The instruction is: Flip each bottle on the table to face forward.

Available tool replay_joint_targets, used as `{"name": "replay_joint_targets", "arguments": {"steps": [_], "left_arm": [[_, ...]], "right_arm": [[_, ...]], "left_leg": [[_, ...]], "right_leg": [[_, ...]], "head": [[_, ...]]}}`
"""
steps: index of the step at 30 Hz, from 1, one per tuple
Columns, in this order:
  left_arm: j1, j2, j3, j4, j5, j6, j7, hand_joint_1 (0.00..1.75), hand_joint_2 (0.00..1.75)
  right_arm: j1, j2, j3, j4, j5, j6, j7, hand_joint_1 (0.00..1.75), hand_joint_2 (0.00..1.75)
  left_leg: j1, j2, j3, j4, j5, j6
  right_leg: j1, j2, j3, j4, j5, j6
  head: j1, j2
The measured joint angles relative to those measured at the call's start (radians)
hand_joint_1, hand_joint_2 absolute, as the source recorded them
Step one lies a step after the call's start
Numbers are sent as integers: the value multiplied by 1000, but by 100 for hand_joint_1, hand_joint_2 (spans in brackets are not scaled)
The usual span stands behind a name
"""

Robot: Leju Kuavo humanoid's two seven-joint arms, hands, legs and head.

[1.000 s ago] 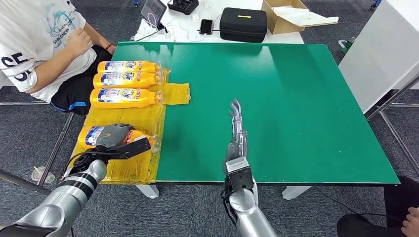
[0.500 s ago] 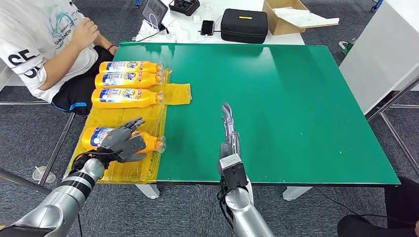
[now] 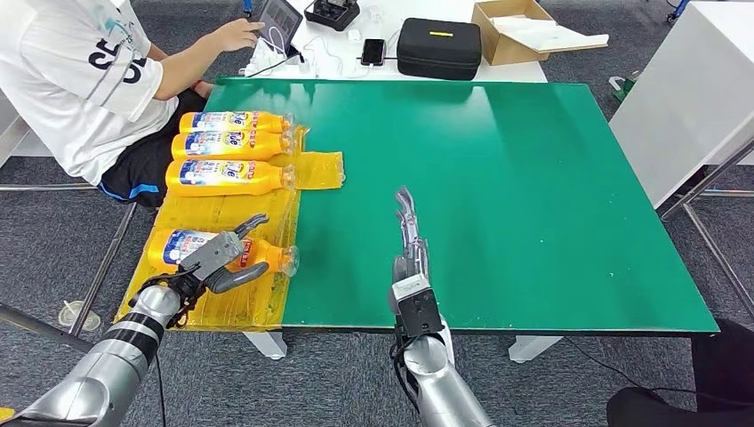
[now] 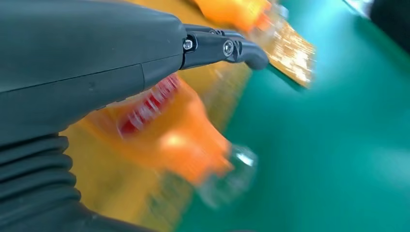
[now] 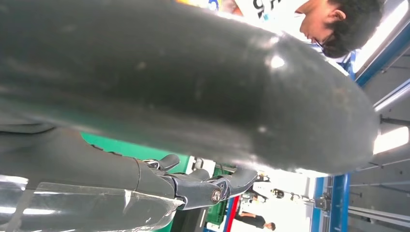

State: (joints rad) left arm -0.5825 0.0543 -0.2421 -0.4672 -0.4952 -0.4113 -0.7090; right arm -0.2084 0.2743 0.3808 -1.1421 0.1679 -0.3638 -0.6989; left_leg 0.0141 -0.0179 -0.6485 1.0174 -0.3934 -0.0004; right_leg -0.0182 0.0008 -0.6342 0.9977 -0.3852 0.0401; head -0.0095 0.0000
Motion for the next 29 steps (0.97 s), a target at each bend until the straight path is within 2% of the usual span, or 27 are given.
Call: {"name": "replay_joint_targets", "arguments": {"steps": [2,4,5,8,9,10,12,14,17,20,24,29], "left_arm": [[40,3,3,-60,145,-9,1,0,175],[85,-14,22,-133,273,95,3,0,175],[107,-32,41,-182,316,198,4,0,175],[159,-101,120,-384,383,612,4,0,175],[175,-124,142,-466,402,715,4,0,175],[192,-146,161,-548,424,774,4,0,175],[227,-187,196,-705,464,814,4,0,175],[255,-220,223,-824,486,813,4,0,175],[315,-266,247,-967,504,778,5,0,175],[398,-311,257,-1072,510,712,5,0,175],[494,-349,255,-1139,512,671,7,0,175],[592,-363,223,-1153,481,665,7,0,175]], "right_arm": [[-1,0,-2,6,0,-1,0,0,0],[0,3,-5,9,8,-9,6,0,0],[2,5,-5,9,16,-16,13,0,0],[11,15,-5,9,49,-46,40,0,0],[16,18,-4,9,59,-59,45,0,0],[22,20,-4,8,68,-73,46,0,0],[38,22,-3,2,78,-99,43,0,0],[51,22,-4,-5,83,-115,36,0,0],[81,21,-5,-30,90,-148,16,0,0],[132,15,-6,-97,92,-226,3,0,0],[183,4,-7,-186,90,-288,0,0,175],[256,3,-30,-292,136,-323,-1,0,175]], "left_leg": [[0,1,0,0,0,0],[0,2,-2,0,0,0],[0,2,-4,0,0,0],[0,2,-7,1,0,0],[0,2,-7,1,0,0],[0,2,-8,1,0,0],[0,2,-8,1,-1,0],[0,2,-9,1,-2,0],[0,2,-9,0,-3,0],[0,2,-9,0,-4,0],[0,2,-9,0,-5,0],[0,2,-8,0,-6,0]], "right_leg": [[0,0,-2,0,0,0],[0,0,-4,0,0,0],[0,0,-6,0,1,0],[0,0,-9,0,1,0],[0,0,-9,0,1,0],[0,0,-9,0,1,0],[0,0,-10,0,0,0],[0,0,-10,0,0,0],[0,1,-10,0,-1,0],[0,1,-10,0,-1,0],[0,1,-11,-1,-2,0],[0,1,-10,-1,-3,0]], "head": [[0,0],[0,0],[0,0],[0,0],[0,0],[0,0],[0,0],[0,0],[0,0],[0,0],[0,0],[0,0]]}}
